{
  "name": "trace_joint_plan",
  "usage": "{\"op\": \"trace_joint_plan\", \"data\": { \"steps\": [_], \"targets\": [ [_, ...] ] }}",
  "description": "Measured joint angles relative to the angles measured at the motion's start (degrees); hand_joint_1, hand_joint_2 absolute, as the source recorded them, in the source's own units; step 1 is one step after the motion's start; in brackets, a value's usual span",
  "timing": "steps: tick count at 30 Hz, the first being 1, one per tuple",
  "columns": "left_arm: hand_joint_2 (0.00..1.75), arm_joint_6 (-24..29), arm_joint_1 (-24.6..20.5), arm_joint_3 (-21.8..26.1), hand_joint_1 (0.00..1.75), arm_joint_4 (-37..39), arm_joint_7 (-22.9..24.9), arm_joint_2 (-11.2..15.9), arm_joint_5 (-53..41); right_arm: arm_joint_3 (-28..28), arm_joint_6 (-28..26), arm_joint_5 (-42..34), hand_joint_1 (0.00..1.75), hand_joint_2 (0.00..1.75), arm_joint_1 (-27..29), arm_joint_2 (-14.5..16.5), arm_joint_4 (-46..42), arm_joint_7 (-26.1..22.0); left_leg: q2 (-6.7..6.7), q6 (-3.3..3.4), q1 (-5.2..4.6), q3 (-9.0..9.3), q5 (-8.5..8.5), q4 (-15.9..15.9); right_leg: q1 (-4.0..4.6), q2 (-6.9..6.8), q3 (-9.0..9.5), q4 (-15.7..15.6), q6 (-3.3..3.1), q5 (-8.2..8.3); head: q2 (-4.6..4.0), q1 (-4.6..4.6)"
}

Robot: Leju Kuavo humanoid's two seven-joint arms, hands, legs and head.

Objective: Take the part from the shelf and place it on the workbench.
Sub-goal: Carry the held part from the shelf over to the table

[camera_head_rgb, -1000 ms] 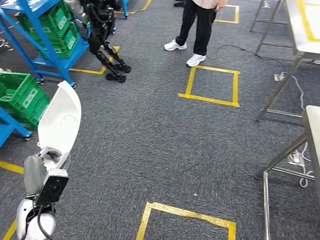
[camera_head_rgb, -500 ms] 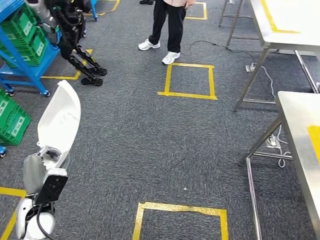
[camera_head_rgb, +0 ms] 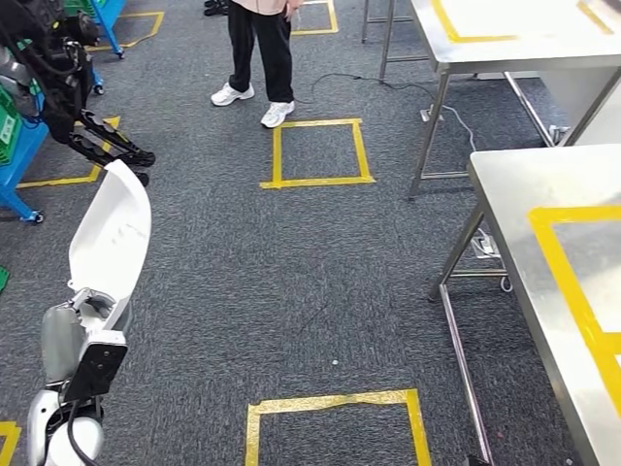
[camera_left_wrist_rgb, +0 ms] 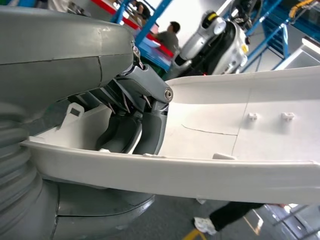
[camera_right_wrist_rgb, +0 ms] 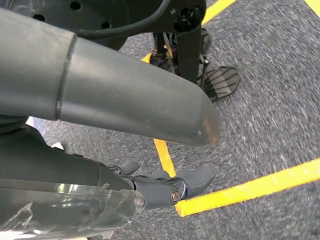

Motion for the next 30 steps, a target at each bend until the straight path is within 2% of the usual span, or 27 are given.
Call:
{"op": "trace_joint_plan", "data": {
  "steps": [1, 2, 3, 4, 5, 7, 8, 9, 10, 11, 12, 13, 15, 16, 17, 18, 20, 22, 24, 25, 26, 27, 28, 29, 30],
  "targets": [
    [1.75, 0.0, 0.0, 0.0, 1.55, 0.0, 0.0, 0.1, 0.0, 0.0, 0.0, 0.0, 0.0, 0.0, -0.1, 0.1, 0.0, 0.0, -1.09, 0.13, 0.04, 1.38, 1.09, -3.2, -0.03, 0.59, -0.16, 0.1, 0.2, 0.06, 0.0, -0.02],
    [1.75, 0.0, 0.0, 0.0, 1.55, 0.0, 0.0, 0.1, 0.1, 0.0, 0.0, 0.0, 0.0, 0.0, -0.1, 0.1, 0.0, 0.0, -1.91, 0.2, 0.04, 2.15, 1.48, -5.2, -0.11, 1.13, -0.44, 0.0, 0.51, 0.2, 0.0, -0.01],
    [1.75, -0.1, 0.0, 0.0, 1.55, -0.1, 0.0, 0.2, 0.1, 0.0, 0.1, 0.1, 0.0, 0.0, 0.0, 0.2, 0.0, -0.1, -2.07, 0.22, 0.02, 2.36, 1.29, -5.9, -0.18, 1.64, -0.71, -0.1, 0.89, 0.39, 0.0, -0.02],
    [1.75, -0.1, 0.0, 0.1, 1.55, -0.1, 0.0, 0.2, 0.3, 0.0, 0.2, 0.1, 0.0, 0.0, 0.1, 0.2, 0.0, -0.1, -1.66, 0.28, 0.03, 2.46, 1.28, -6.4, -0.33, 2.13, -0.93, -0.3, 1.29, 0.62, 0.0, -0.02],
    [1.75, -0.2, 0.0, 0.1, 1.55, -0.2, 0.0, 0.1, 0.4, 0.0, 0.3, 0.1, 0.0, 0.0, 0.3, 0.2, 0.0, -0.2, -1.14, 0.48, 0.07, 2.54, 1.49, -6.6, -0.36, 1.85, -1.13, -0.3, 1.6, 0.65, 0.0, -0.02],
    [1.75, -0.4, 0.0, 0.2, 1.55, -0.4, 0.0, 0.1, 0.5, 0.0, 0.4, 0.3, 0.0, 0.0, 0.4, 0.2, 0.0, -0.3, 0.09, 0.97, 0.21, 2.89, 1.82, -7.3, -0.13, -0.73, -2.48, 2.2, 2.06, -1.02, 0.0, 0.25],
    [1.75, -0.6, 0.0, 0.3, 1.55, -0.4, 0.0, 0.0, 0.5, 0.0, 0.5, 0.3, 0.0, 0.0, 0.3, 0.2, 0.0, -0.3, 0.8, 1.14, 0.21, 3.04, 1.83, -7.4, -0.06, -2.47, -3.98, 5.3, 2.21, -2.73, 0.0, 0.34],
    [1.75, -0.7, 0.0, 0.4, 1.55, -0.4, 0.0, 0.1, 0.5, 0.0, 0.6, 0.4, 0.0, 0.0, 0.2, 0.3, 0.0, -0.3, 1.5, 1.27, 0.16, 3.12, 1.76, -7.4, -0.05, -3.64, -5.81, 9.2, 2.43, -4.62, 0.0, 0.49],
    [1.75, -0.9, 0.1, 0.5, 1.55, -0.4, 0.1, 0.1, 0.6, 0.0, 0.7, 0.5, 0.0, 0.0, 0.1, 0.3, 0.0, -0.3, 2.22, 1.33, 0.14, 3.19, 1.68, -7.4, -0.15, -4.17, -7.54, 12.9, 2.65, -6.02, 0.0, 0.51],
    [1.75, -1.1, 0.1, 0.6, 1.55, -0.4, 0.1, 0.1, 0.6, 0.0, 0.8, 0.5, 0.0, 0.0, 0.1, 0.3, 0.0, -0.3, 2.9, 1.31, 0.15, 3.29, 1.57, -7.4, -0.27, -4.42, -8.59, 15.1, 2.85, -6.51, 0.0, 0.5],
    [1.75, -1.5, 0.1, 0.7, 1.55, -0.4, 0.2, 0.0, 0.7, 0.0, 1.0, 0.5, 0.0, 0.0, 0.1, 0.3, 0.0, -0.3, 3.52, 1.19, 0.21, 3.45, 1.41, -7.4, -0.4, -4.61, -8.61, 15.3, 3.05, -5.96, 0.0, 0.53],
    [1.75, -1.8, 0.1, 0.9, 1.55, -0.4, 0.3, 0.0, 0.9, 0.0, 1.2, 0.5, 0.0, 0.0, 0.1, 0.3, 0.0, -0.3, 4.11, 0.97, 0.3, 3.68, 1.2, -7.4, -0.57, -4.93, -7.47, 13.2, 3.26, -4.48, 0.0, 0.53],
    [1.75, -2.4, 0.0, 1.3, 1.55, -0.4, 0.6, -0.1, 1.1, 0.0, 1.6, 0.6, 0.0, 0.0, 0.0, 0.4, 0.0, -0.3, 5.18, 0.24, 0.33, 4.28, 0.59, -7.2, -0.69, -6.68, -3.18, 5.6, 3.65, -1.19, 0.0, 0.59],
    [1.75, -2.6, 0.0, 1.5, 1.55, -0.4, 0.7, -0.2, 1.2, 0.0, 1.7, 0.6, 0.0, 0.0, -0.1, 0.5, 0.0, -0.4, 5.62, -0.15, 0.22, 4.5, 0.27, -7.0, -0.71, -7.35, -1.52, 2.6, 3.44, -0.32, 0.0, 0.61],
    [1.75, -2.7, 0.0, 1.7, 1.55, -0.4, 0.7, -0.2, 1.3, 0.0, 1.7, 0.7, 0.0, 0.0, -0.2, 0.6, 0.0, -0.4, 5.97, -0.44, 0.07, 4.64, 0.02, -6.9, -0.69, -7.73, -0.63, 0.9, 3.08, -0.09, 0.0, 0.56],
    [1.75, -2.9, 0.0, 1.9, 1.55, -0.4, 0.7, -0.2, 1.4, 0.0, 1.7, 0.9, 0.0, 0.0, -0.2, 0.7, 0.0, -0.4, 6.27, -0.64, -0.09, 4.69, -0.11, -6.8, -0.56, -7.58, -0.54, 0.6, 2.57, -0.38, 0.0, 0.43],
    [1.75, -3.3, 0.1, 2.1, 1.55, -0.4, 0.6, -0.3, 1.7, 0.0, 1.9, 1.1, 0.0, 0.0, -0.2, 0.8, 0.0, -0.3, 6.64, -0.87, 0.06, 4.76, -0.35, -6.8, -0.54, -6.37, -0.88, 0.6, 1.53, -0.36, 0.0, 0.14],
    [1.75, -3.7, 0.2, 2.5, 1.55, -0.5, 0.3, -0.4, 2.0, 0.0, 2.2, 1.5, 0.0, 0.0, -0.1, 0.8, 0.0, 0.0, 5.2, -1.14, 0.31, 3.77, -2.11, -4.5, -0.47, -5.3, -0.91, 0.5, 0.77, -0.3, 0.0, -0.03],
    [1.75, -4.1, 0.4, 2.9, 1.55, -0.5, -0.1, -0.5, 2.2, 0.0, 2.6, 1.9, 0.0, 0.0, -0.2, 0.8, 0.0, 0.6, 3.18, -1.13, 0.33, 0.26, -5.67, 2.5, -0.41, -4.17, -0.86, 0.5, 0.29, -0.28, 0.0, -0.38],
    [1.75, -4.4, 0.6, 3.1, 1.55, -0.5, -0.2, -0.5, 2.3, 0.0, 2.9, 2.0, 0.0, 0.0, -0.2, 0.8, 0.0, 1.1, 2.76, -1.01, 0.27, -2.04, -7.21, 6.7, -0.33, -3.55, -0.86, 0.5, 0.15, -0.29, 0.0, -0.51],
    [1.75, -4.7, 0.8, 3.2, 1.55, -0.5, -0.3, -0.5, 2.4, 0.0, 3.2, 2.0, 0.0, 0.0, -0.2, 0.8, 0.0, 1.5, 2.56, -0.82, 0.2, -3.96, -7.9, 9.7, -0.23, -2.88, -0.83, 0.5, 0.08, -0.31, 0.0, -0.6],
    [1.75, -4.9, 0.9, 3.2, 1.55, -0.5, -0.2, -0.5, 2.4, 0.0, 3.5, 2.0, 0.0, 0.0, -0.2, 0.8, 0.0, 2.0, 2.42, -0.56, 0.12, -4.99, -7.43, 10.9, -0.14, -2.18, -0.78, 0.5, 0.03, -0.32, 0.0, -0.6],
    [1.75, -5.1, 1.0, 3.3, 1.55, -0.5, -0.2, -0.5, 2.4, -0.1, 3.8, 2.0, 0.0, 0.0, -0.1, 0.8, 0.0, 2.3, 2.23, -0.24, 0.02, -4.94, -5.84, 9.8, -0.09, -1.44, -0.7, 0.5, 0.02, -0.33, 0.0, -0.59],
    [1.75, -5.2, 1.0, 3.4, 1.55, -0.6, -0.1, -0.5, 2.4, -0.1, 4.1, 1.9, 0.0, 0.0, -0.1, 0.8, 0.0, 2.5, 1.76, 0.09, -0.09, -3.87, -3.51, 6.8, -0.11, -0.71, -0.6, 0.5, 0.02, -0.32, 0.0, -0.59],
    [1.75, -5.2, 1.0, 3.5, 1.55, -0.7, -0.1, -0.5, 2.4, -0.1, 4.2, 1.9, 0.0, 0.0, -0.2, 0.9, 0.0, 2.7, 0.68, 0.38, -0.18, -2.29, -1.17, 3.0, -0.15, -0.04, -0.55, 0.5, 0.07, -0.31, 0.0, -0.59]
  ]
}}
